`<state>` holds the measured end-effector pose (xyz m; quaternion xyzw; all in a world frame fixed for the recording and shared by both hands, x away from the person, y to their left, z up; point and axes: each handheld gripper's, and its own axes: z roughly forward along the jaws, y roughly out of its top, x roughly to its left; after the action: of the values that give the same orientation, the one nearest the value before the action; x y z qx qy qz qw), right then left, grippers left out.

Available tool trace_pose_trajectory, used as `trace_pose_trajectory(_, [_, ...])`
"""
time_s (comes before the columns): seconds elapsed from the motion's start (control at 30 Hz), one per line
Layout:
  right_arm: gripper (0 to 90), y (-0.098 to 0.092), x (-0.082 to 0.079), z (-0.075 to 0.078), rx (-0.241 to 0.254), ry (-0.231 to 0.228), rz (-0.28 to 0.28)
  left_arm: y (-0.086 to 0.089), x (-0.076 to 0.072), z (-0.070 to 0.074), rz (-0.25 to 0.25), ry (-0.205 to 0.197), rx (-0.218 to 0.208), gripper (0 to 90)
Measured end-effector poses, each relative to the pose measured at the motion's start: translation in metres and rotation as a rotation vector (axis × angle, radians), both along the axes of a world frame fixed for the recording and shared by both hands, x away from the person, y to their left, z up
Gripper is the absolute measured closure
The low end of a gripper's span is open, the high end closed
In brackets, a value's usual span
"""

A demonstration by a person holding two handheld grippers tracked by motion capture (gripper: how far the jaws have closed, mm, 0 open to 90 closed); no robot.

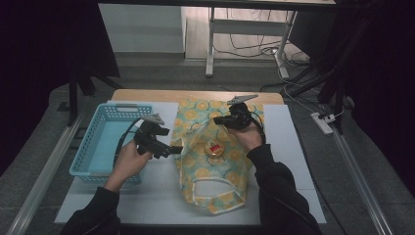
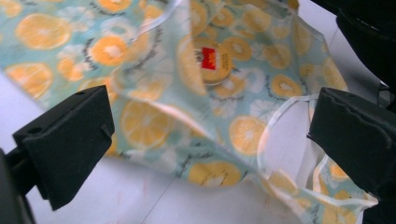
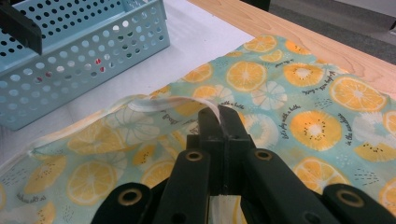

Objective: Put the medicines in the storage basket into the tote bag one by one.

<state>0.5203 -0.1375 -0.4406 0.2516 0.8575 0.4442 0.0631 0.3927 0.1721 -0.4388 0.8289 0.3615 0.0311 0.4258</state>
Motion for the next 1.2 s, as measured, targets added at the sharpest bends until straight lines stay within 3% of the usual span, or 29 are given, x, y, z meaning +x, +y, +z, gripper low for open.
trace_pose_trajectory(0.63, [90.0,-0.001,0.0,-0.003,-0.007,0.005,-0.006,0.062,-0.013,-0.005,0.17,0.01,0.064,0.3])
trace_pose_trajectory(1.2, [90.0,0.0,0.0,-0.004,-0.014,0.005,-0.009,0.106,-0.018,-0.02,0.265,0.023,0.121,0.0])
